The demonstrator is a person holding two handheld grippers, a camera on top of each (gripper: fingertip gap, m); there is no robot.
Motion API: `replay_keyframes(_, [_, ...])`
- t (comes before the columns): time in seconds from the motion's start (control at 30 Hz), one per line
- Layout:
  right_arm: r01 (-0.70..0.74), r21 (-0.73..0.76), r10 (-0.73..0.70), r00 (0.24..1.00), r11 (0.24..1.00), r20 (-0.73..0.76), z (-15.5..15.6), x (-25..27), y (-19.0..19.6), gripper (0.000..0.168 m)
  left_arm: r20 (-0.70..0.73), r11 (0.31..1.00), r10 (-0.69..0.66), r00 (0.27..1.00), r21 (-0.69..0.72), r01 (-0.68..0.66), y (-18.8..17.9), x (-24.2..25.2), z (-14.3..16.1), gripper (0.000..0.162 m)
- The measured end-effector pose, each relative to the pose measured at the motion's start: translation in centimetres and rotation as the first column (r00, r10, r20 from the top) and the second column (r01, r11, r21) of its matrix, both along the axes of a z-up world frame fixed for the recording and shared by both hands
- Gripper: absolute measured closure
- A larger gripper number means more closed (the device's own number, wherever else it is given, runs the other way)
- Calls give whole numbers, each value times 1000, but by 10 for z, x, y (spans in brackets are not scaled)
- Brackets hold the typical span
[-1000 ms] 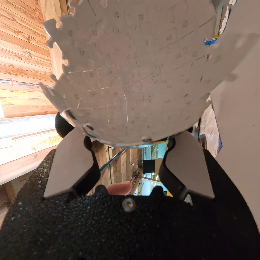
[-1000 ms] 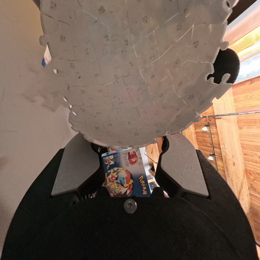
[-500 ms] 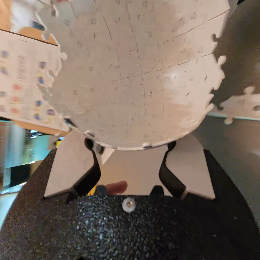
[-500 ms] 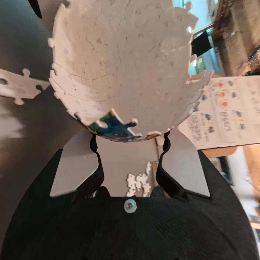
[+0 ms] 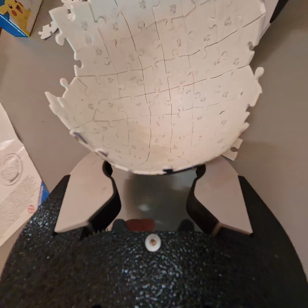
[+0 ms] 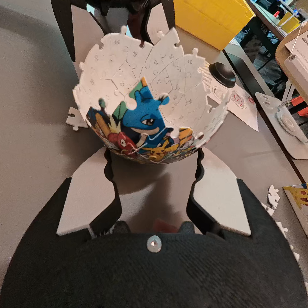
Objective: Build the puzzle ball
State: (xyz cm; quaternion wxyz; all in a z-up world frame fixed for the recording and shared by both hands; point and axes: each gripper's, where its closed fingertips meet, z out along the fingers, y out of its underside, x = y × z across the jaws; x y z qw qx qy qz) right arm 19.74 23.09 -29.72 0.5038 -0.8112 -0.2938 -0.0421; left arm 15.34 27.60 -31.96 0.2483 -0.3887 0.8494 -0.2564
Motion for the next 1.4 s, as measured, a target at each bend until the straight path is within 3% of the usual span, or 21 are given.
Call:
replay_keyframes(0.17, [11,-12,-11,1000,1000,-6,-1,2,-1,62,-62,987,37,997,-154,-47,-8,-2,-6,70])
replay_keyframes(0.37, [11,-34,-12,1000,999,-24,-3,6,-7,63,-46,976,93,995,-193,-100,-8,1,-4,64])
replay_keyframes(0.7, [52,-12,-52,997,999,-61,8,9,-6,67,17,936,235,972,-274,-221,0,-23,17,71])
replay_keyframes(0.87, [47,-13,-48,999,999,-26,9,7,-6,68,11,924,279,960,-275,-265,-16,-47,13,79])
replay_keyframes(1.03, [42,-33,-43,999,999,-7,8,6,-9,68,-24,939,319,947,-127,-319,-30,-52,-5,82])
replay_keyframes(1.13, [44,-57,-41,998,997,49,3,9,-13,67,-53,922,366,929,-118,-369,-40,-46,-7,84])
replay_keyframes(1.23, [43,-65,-39,997,997,63,2,7,-14,67,-94,908,389,916,-126,-399,-50,-40,-9,91])
replay_keyframes(1.33, [44,-53,-41,998,998,49,7,5,-14,68,-120,883,438,891,-132,-451,-53,-39,-10,129])
replay_keyframes(1.4, [36,-48,-34,998,998,48,10,4,-16,69,-119,851,490,864,-150,-503,-52,-39,-10,129])
